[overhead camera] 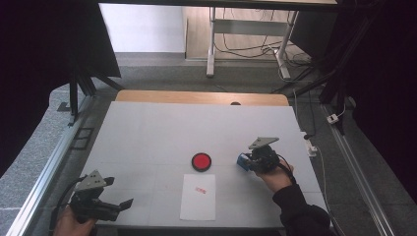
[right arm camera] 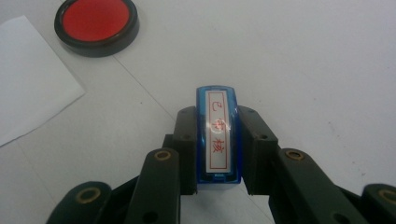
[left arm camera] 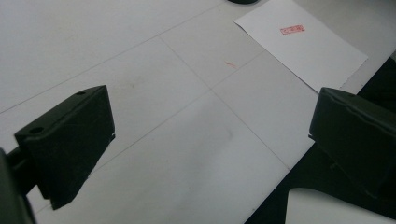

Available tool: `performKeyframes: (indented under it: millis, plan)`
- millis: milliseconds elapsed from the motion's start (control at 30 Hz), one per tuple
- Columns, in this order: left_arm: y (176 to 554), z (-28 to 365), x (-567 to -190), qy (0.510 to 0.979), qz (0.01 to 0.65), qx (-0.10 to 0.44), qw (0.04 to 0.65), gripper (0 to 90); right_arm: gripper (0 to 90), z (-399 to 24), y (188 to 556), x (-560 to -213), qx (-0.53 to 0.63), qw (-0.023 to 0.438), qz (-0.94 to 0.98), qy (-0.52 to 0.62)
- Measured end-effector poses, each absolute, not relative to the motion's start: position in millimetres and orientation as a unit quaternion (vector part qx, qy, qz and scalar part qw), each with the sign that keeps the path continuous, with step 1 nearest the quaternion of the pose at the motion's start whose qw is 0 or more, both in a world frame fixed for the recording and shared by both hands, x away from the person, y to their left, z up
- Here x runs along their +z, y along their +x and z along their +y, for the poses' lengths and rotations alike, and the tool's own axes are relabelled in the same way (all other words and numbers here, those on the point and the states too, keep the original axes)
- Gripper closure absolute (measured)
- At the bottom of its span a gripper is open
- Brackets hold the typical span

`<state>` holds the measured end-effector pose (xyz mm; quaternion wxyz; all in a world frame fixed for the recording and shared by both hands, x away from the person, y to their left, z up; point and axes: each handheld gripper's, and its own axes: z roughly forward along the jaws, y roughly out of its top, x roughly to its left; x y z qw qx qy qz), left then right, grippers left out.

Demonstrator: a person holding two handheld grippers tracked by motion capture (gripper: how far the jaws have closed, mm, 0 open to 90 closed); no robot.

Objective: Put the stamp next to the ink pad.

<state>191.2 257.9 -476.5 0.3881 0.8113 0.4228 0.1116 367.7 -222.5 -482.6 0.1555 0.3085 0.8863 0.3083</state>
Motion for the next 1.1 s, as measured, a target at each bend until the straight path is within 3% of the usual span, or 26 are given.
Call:
performKeyframes:
  millis: [500,1100]
  plan:
    - [191.3,257.9,-476.6,0.812,0.423,0.111,0.388,0.0,62.1,-224.8,366.4,-478.3,0.325,0.158,0.877,0.316]
    - [191.4,258.0,-476.9,0.812,0.423,0.111,0.387,0.0,32.8,-225.9,348.5,-455.9,0.363,0.154,0.857,0.33]
